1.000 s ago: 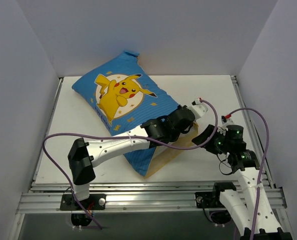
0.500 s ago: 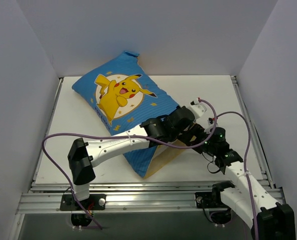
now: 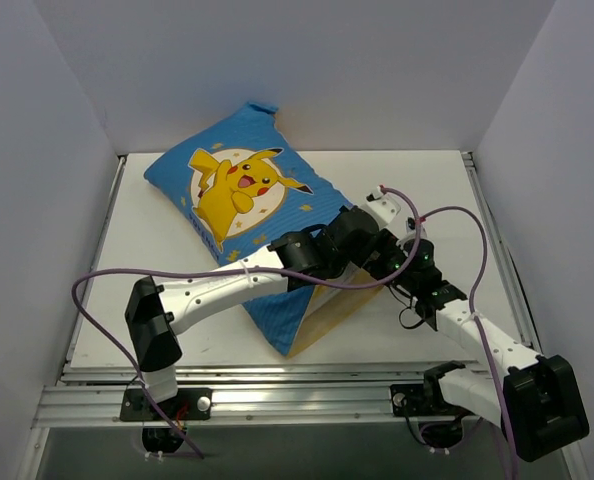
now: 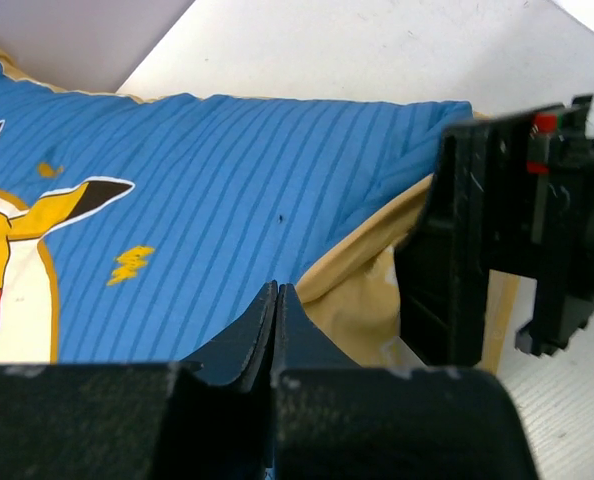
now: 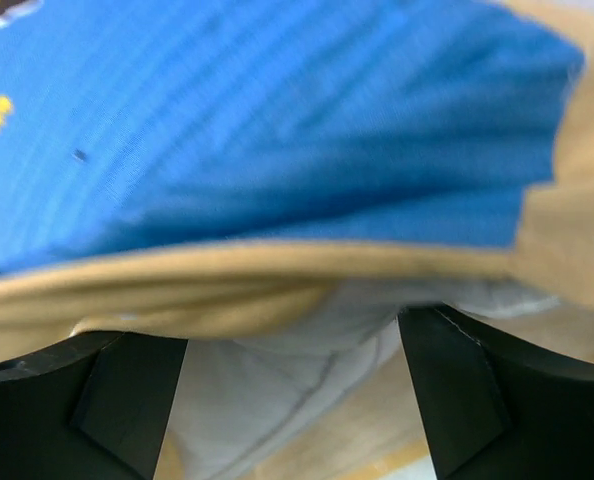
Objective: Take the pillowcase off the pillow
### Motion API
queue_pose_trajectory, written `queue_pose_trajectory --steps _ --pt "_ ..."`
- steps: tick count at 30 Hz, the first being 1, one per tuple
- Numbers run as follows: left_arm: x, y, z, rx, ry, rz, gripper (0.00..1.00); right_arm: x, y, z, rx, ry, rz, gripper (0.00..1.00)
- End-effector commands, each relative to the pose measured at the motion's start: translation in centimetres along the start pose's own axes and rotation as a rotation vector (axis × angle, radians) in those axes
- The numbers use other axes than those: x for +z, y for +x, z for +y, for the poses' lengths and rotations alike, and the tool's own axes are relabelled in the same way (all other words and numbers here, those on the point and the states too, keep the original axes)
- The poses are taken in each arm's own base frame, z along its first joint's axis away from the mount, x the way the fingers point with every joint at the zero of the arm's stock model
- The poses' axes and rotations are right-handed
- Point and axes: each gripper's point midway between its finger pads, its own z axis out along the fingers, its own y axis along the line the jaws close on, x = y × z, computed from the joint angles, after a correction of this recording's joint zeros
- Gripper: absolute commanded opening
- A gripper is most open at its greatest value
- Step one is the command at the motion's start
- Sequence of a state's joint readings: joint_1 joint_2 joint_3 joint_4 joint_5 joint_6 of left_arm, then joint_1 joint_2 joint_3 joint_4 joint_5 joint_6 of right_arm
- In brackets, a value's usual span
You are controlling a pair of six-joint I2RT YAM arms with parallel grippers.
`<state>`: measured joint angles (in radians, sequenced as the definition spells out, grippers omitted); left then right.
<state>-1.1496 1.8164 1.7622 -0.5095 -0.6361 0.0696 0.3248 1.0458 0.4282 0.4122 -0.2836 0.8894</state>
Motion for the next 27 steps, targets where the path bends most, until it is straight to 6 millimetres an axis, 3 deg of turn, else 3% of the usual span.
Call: queue_pose_trajectory --steps 1,6,9,16,20,22,23,25,26,27 --pt "-2.0 -1.4 1.8 -0.07 -0.004 -0.046 0.02 0.3 -5.2 4.8 -0.043 -0.095 -0.163 0.79" --pt "-2.2 -1.1 1.2 -0.079 0.037 -0.054 0.02 1.1 -6.2 4.5 -0.042 -0.025 -0.174 0.82" --pt "-2.3 -1.0 0.8 -0.097 0.059 -0.06 0.02 1.5 -6.1 3.0 -0.019 0.047 -0.175 0.85" --pt "-1.9 -0.1 1.1 -0.108 0.049 -0.047 0.02 2.0 -3.1 -2.8 0.021 0.211 -0.132 0.82" --pt "-1.3 0.4 2.1 -0.179 0.045 -0.037 0.02 2.5 -0.5 -3.7 0.032 0.184 -0.051 0.81" --pt "-0.6 0.6 2.7 -0.202 0.049 -0.032 0.02 2.6 0.7 -4.1 0.037 0.166 -0.014 0.72" --pt "-0.4 0.6 2.8 -0.208 0.051 -0.032 0.02 2.7 0.7 -3.6 0.034 0.142 -0.009 0.53" --pt "0.4 0.9 3.3 -0.224 0.047 -0.023 0.02 2.6 0.7 -2.3 0.013 0.094 0.015 0.26" --pt "0.7 1.0 3.6 -0.227 0.041 -0.021 0.02 2.4 0.8 -2.1 0.008 0.095 0.03 0.01" --pt "1.2 1.2 4.4 -0.235 0.019 -0.014 0.02 2.1 0.8 -1.5 -0.002 0.083 0.046 0.0"
